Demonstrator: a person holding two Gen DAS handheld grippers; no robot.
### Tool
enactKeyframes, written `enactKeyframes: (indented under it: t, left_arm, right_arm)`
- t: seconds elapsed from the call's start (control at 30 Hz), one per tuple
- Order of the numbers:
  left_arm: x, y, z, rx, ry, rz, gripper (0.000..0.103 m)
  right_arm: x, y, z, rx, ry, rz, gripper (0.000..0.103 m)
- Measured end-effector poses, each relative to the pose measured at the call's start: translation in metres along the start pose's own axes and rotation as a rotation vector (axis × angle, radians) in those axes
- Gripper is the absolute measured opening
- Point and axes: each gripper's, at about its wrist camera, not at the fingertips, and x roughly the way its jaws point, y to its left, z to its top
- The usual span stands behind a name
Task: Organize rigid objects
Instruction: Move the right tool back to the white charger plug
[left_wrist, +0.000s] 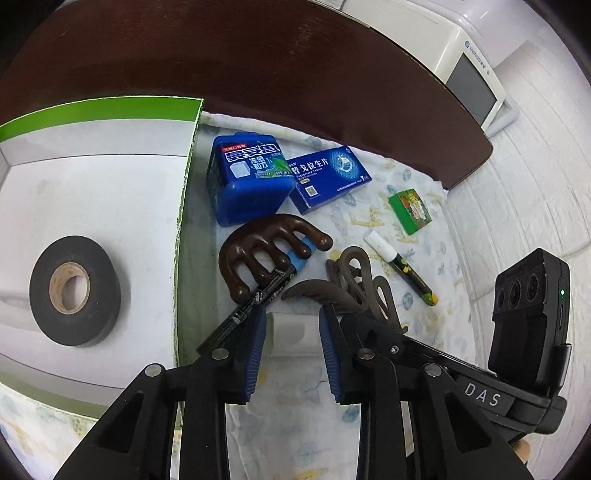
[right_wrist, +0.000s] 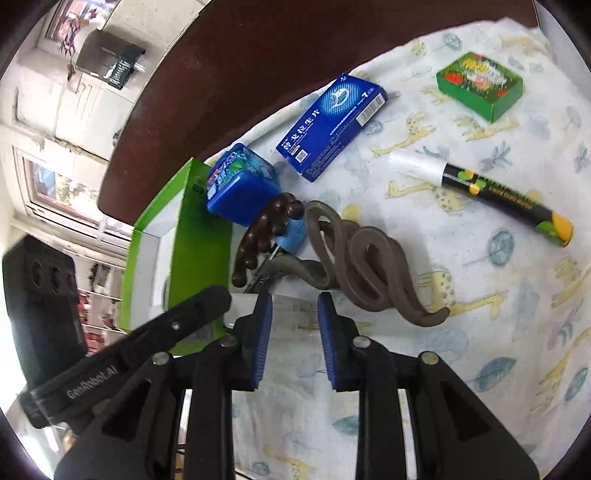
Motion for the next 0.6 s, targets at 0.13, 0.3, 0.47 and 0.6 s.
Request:
enactKeyframes:
  t: [0.13, 0.3, 0.47, 0.6]
  left_arm:
    - [-0.001, -0.001, -0.002, 0.01, -0.001, -0.014, 0.03]
    - [-0.008, -0.005, -0.014, 0.025, 0.021, -0.047, 0.029]
    - [0.002, -0.006, -0.019, -0.013, 0.083, -0.106, 0.029]
    - [-0.006, -0.009, -0.01, -0.01, 0.02, -0.074, 0.029]
  right_arm:
    - [0.01, 0.003, -0.003, 0.03, 0.048, 0.039, 0.022]
    - [0.006, 0.011, -0.014, -0.004, 0.074, 0.039, 0.019]
    - [0.007, 0.009, -0.023, -0.044, 0.088, -0.014, 0.017]
    - [0.0, 0.01, -0.019, -0.05, 0.044, -0.019, 0.017]
